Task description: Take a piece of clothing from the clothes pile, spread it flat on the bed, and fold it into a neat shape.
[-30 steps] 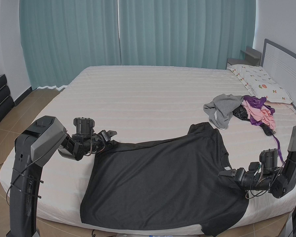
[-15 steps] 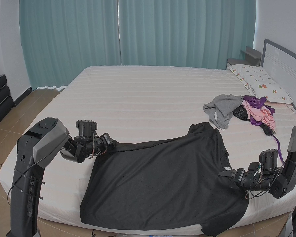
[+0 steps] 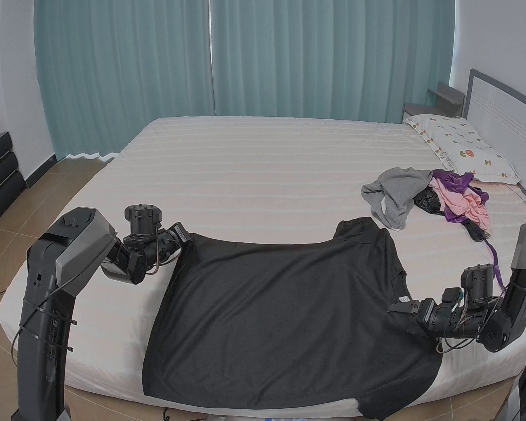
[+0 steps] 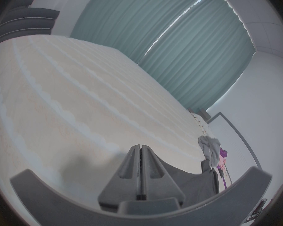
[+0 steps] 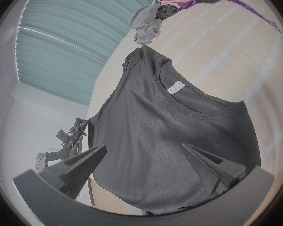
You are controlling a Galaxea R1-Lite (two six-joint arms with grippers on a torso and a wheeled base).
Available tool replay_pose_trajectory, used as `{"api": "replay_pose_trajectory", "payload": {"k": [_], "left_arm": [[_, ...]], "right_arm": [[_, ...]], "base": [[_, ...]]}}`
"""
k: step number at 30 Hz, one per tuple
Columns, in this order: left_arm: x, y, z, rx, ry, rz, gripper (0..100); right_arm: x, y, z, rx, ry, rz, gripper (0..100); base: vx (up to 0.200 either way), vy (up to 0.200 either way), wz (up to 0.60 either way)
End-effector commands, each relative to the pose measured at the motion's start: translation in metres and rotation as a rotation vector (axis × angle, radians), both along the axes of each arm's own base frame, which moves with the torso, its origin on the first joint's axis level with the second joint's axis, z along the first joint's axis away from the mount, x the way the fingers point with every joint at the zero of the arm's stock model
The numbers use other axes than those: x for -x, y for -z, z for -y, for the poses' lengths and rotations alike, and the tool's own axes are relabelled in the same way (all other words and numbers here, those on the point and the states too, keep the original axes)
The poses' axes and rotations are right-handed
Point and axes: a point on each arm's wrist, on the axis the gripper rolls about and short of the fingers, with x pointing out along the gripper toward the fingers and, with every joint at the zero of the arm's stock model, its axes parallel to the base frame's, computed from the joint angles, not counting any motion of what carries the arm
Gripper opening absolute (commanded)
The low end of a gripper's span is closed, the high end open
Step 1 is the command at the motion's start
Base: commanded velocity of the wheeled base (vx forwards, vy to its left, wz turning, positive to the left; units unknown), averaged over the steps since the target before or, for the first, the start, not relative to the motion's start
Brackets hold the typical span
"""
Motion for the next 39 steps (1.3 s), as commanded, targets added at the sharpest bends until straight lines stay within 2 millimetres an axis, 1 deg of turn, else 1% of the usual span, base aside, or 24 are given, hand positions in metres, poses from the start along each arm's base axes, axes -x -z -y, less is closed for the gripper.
{"api": "replay_pose_trajectory", "payload": {"k": [1,4,5,8,9,10,11,12,13,14,16,18,20,22,24,26,27,28,29,30,32,36,39], "left_arm": [[-0.002,0.001,-0.005,0.008,-0.026,0.024,0],[-0.002,0.000,-0.006,0.010,-0.043,0.033,0],[-0.003,-0.001,-0.007,0.020,-0.058,0.033,0],[-0.004,-0.003,-0.007,0.057,-0.083,0.031,0],[-0.005,-0.006,-0.007,0.082,-0.094,0.029,0],[-0.005,-0.006,-0.007,0.082,-0.094,0.029,0],[-0.005,-0.008,-0.008,0.114,-0.110,0.024,0],[-0.005,-0.008,-0.008,0.114,-0.110,0.024,0],[-0.006,-0.009,-0.010,0.130,-0.124,0.024,0],[-0.007,-0.009,-0.011,0.130,-0.130,0.028,0],[-0.009,-0.009,-0.011,0.124,-0.149,0.039,0],[-0.012,-0.009,-0.011,0.118,-0.178,0.051,0],[-0.014,-0.007,-0.011,0.126,-0.199,0.055,0],[-0.015,-0.008,-0.012,0.144,-0.214,0.053,0],[-0.015,-0.009,-0.015,0.155,-0.223,0.055,0],[-0.016,-0.011,-0.019,0.160,-0.232,0.060,0],[-0.016,-0.011,-0.019,0.160,-0.232,0.060,0],[-0.016,-0.010,-0.019,0.164,-0.236,0.056,0],[-0.016,-0.009,-0.019,0.163,-0.236,0.054,0],[-0.016,-0.009,-0.019,0.163,-0.236,0.054,0],[-0.017,-0.009,-0.019,0.164,-0.236,0.057,0],[-0.018,-0.010,-0.022,0.165,-0.240,0.064,0],[-0.019,-0.011,-0.025,0.165,-0.248,0.069,0]], "right_arm": [[-0.002,-0.002,0.000,-0.002,-0.001,0.017,100],[-0.006,-0.004,0.001,0.001,0.009,0.051,100],[-0.014,-0.006,0.002,0.011,0.031,0.089,100],[-0.029,-0.006,0.005,0.032,0.065,0.122,100],[-0.040,-0.004,0.007,0.043,0.088,0.141,100],[-0.040,-0.004,0.007,0.043,0.088,0.141,100],[-0.058,-0.002,0.011,0.062,0.119,0.165,100],[-0.058,-0.002,0.011,0.062,0.119,0.165,100],[-0.081,-0.002,0.012,0.084,0.150,0.186,100],[-0.094,-0.003,0.012,0.094,0.163,0.190,100],[-0.114,-0.002,0.011,0.098,0.170,0.177,100],[-0.135,0.004,0.010,0.103,0.171,0.162,100],[-0.156,0.006,0.010,0.103,0.176,0.177,100],[-0.172,0.010,0.009,0.106,0.180,0.163,100],[-0.185,0.015,0.009,0.120,0.193,0.132,100],[-0.202,0.026,0.011,0.151,0.230,0.126,100],[-0.202,0.026,0.011,0.151,0.231,0.127,100],[-0.211,0.031,0.015,0.168,0.254,0.138,100],[-0.215,0.033,0.017,0.173,0.261,0.146,100],[-0.216,0.033,0.017,0.173,0.262,0.148,100],[-0.223,0.040,0.018,0.178,0.263,0.151,100],[-0.233,0.041,0.018,0.174,0.267,0.181,100],[-0.236,0.042,0.018,0.173,0.268,0.190,100]], "base": [[0.000,0.000,0.00],[0.000,0.000,0.00],[0.000,0.000,0.00],[0.000,0.000,0.00],[0.000,0.000,0.00],[0.000,0.000,0.00],[0.000,0.000,0.00],[0.000,0.000,0.00],[0.000,0.000,0.00],[0.000,0.000,0.00],[0.000,0.000,0.00],[0.000,0.000,0.00],[0.000,0.000,0.00],[0.000,0.000,0.00],[0.000,0.000,0.00],[0.000,0.000,0.00],[0.000,0.000,0.00],[0.000,0.000,0.00],[0.000,0.000,0.00],[0.000,0.000,0.00],[0.000,0.000,0.00],[0.000,0.000,0.00],[0.000,0.000,0.00]]}}
